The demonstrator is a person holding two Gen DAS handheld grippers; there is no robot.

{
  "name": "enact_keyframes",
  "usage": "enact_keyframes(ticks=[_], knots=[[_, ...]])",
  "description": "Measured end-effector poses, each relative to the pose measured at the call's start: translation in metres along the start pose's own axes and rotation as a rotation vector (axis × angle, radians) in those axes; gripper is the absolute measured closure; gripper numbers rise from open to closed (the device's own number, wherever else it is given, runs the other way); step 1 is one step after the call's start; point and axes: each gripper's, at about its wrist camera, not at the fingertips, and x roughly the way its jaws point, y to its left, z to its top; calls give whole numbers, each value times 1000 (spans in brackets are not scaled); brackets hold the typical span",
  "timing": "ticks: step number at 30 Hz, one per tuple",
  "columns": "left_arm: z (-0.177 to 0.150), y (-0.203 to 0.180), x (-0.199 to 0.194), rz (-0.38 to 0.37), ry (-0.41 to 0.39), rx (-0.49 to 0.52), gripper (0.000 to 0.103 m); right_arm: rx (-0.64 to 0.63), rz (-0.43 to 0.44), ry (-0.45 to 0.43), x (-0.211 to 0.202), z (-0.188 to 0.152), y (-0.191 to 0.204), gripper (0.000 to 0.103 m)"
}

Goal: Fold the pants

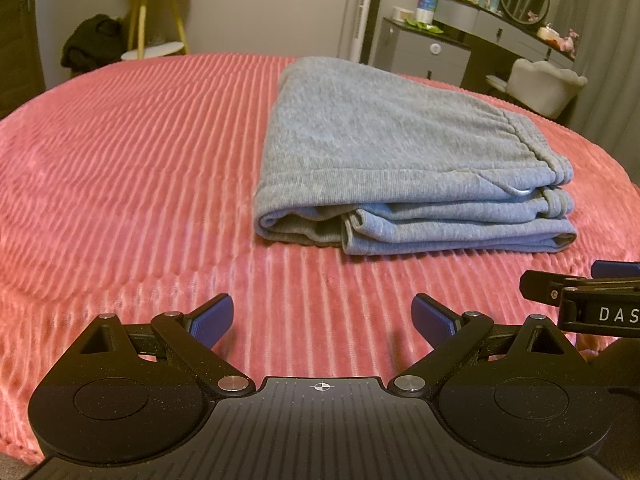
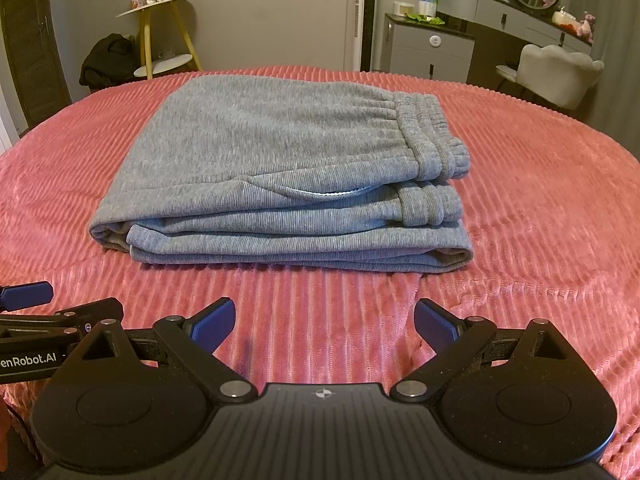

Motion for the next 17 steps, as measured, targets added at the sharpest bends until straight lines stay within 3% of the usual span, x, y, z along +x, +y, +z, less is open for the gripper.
enact_keyframes(ticks=[17], knots=[[0, -4, -3, -11, -20, 20, 4, -3, 1, 2, 1, -1, -1, 7]])
